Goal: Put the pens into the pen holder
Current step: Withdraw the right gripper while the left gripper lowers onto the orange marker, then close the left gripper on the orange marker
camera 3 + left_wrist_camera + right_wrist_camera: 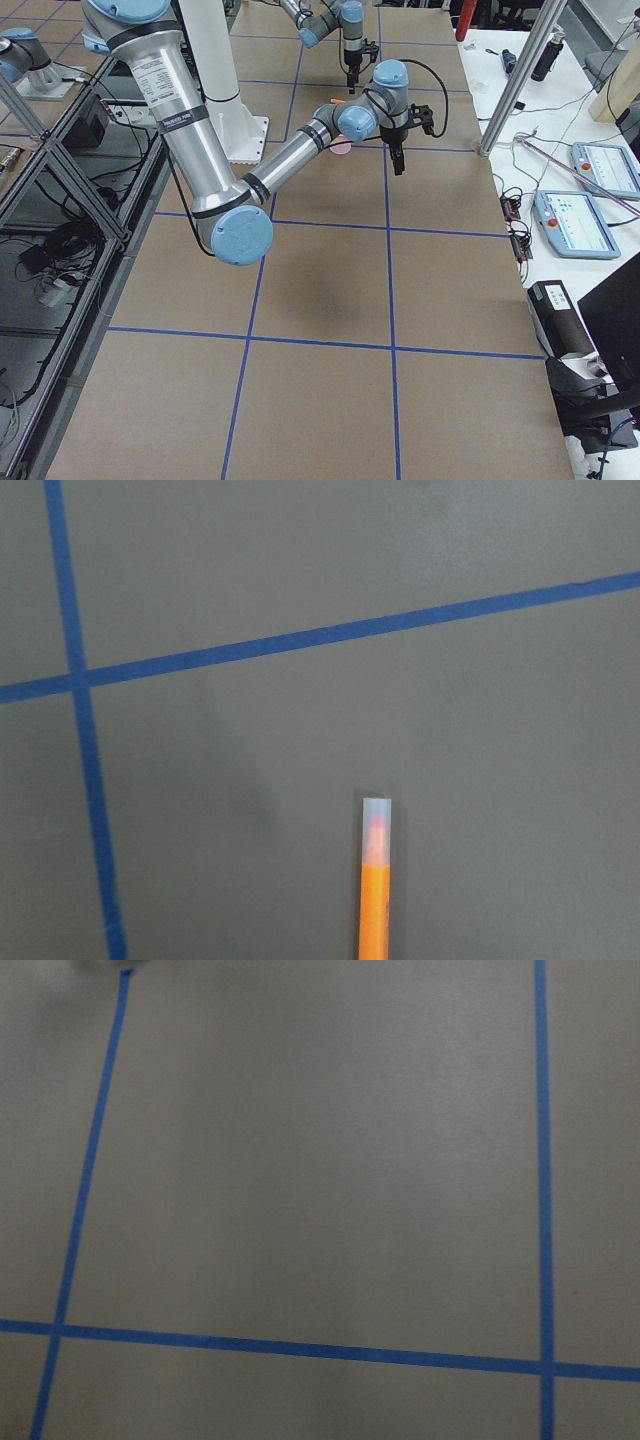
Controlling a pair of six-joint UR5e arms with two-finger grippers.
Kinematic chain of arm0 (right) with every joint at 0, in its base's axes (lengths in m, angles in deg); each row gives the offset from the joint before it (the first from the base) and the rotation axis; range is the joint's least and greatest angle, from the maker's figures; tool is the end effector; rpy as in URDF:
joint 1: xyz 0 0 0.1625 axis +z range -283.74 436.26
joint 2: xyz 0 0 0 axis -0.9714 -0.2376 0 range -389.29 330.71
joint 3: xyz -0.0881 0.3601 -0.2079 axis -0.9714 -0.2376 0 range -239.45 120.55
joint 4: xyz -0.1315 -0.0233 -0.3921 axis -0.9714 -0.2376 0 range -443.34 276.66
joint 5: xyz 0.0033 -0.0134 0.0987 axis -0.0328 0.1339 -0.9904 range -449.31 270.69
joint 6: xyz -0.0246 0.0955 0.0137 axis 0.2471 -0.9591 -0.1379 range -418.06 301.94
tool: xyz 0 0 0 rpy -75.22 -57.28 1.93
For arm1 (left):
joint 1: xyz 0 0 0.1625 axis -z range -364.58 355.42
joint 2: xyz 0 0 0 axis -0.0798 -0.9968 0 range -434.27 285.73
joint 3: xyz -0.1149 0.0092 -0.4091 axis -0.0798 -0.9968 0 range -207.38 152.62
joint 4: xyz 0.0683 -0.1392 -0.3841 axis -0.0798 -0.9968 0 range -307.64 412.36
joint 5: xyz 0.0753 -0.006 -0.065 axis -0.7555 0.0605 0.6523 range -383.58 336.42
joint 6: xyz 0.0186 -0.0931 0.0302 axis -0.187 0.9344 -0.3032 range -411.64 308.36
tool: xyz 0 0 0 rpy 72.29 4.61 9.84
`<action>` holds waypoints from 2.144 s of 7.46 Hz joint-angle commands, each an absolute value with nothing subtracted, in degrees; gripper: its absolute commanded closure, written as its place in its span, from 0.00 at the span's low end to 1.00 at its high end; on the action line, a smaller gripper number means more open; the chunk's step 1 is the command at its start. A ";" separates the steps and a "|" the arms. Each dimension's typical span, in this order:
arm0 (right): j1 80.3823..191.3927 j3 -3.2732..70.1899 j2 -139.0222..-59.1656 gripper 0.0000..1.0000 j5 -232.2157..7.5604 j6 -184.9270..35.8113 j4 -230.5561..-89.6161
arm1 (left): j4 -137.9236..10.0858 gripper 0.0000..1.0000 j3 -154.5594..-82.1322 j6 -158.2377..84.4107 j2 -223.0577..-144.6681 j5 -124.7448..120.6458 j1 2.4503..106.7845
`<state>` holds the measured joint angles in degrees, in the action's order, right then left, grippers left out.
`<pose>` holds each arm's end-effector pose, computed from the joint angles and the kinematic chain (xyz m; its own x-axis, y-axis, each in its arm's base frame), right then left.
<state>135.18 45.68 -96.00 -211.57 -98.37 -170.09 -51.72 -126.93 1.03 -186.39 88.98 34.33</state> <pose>-0.2440 -0.5601 0.3059 0.6620 -0.1507 0.7342 -0.0560 0.9669 0.2489 0.4300 -0.4692 0.3431 0.6538 0.1920 -0.7319 -0.0381 0.9744 0.2216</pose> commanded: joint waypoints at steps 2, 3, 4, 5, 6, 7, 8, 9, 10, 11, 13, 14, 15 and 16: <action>137.08 45.67 -98.19 0.00 -212.70 -94.36 -169.82 | -55.57 0.38 -122.48 1.00 -187.90 88.74 32.26; 137.08 45.58 -98.28 0.00 -212.62 -94.36 -169.82 | -55.57 0.49 -122.47 1.09 -188.09 88.74 31.29; 137.08 45.49 -98.28 0.00 -212.36 -94.36 -169.82 | -55.48 0.56 -122.47 1.00 -188.17 88.74 30.76; 137.08 45.49 -98.28 0.00 -212.35 -94.36 -169.82 | -55.48 0.57 -122.13 1.00 -188.17 88.74 30.58; 137.08 45.41 -98.28 0.00 -212.27 -94.36 -169.82 | -55.57 0.57 -121.60 0.92 -188.17 88.74 30.58; 137.08 45.40 -98.28 0.00 -212.18 -94.36 -169.82 | -55.57 0.57 -121.42 0.74 -188.17 88.74 30.67; 137.08 45.40 -98.28 0.00 -212.18 -94.36 -169.82 | -55.57 0.57 -121.42 0.56 -188.17 88.74 30.67; 136.99 45.40 -98.37 0.00 -212.09 -94.36 -169.82 | -55.57 0.57 -121.33 0.48 -188.17 88.74 30.67; 136.99 45.40 -98.37 0.00 -212.00 -94.36 -169.82 | -55.57 0.58 -121.24 0.48 -188.09 88.74 30.67; 136.99 45.40 -98.37 0.00 -212.00 -94.44 -169.82 | -55.66 0.59 -120.81 0.48 -188.17 88.74 30.67; 136.99 45.40 -98.37 0.00 -212.00 -94.44 -169.74 | -55.74 0.64 -120.89 0.48 -188.17 88.74 30.67; 136.99 45.40 -98.37 0.00 -212.00 -94.36 -169.74 | -55.66 0.64 -120.80 0.48 -188.17 88.74 30.67; 136.99 45.32 -98.37 0.00 -212.00 -94.36 -169.82 | -55.66 0.64 -120.80 0.48 -188.17 88.74 30.67; 136.99 45.32 -98.37 0.00 -212.00 -94.36 -169.82 | -55.66 0.64 -120.72 0.48 -188.17 88.74 30.67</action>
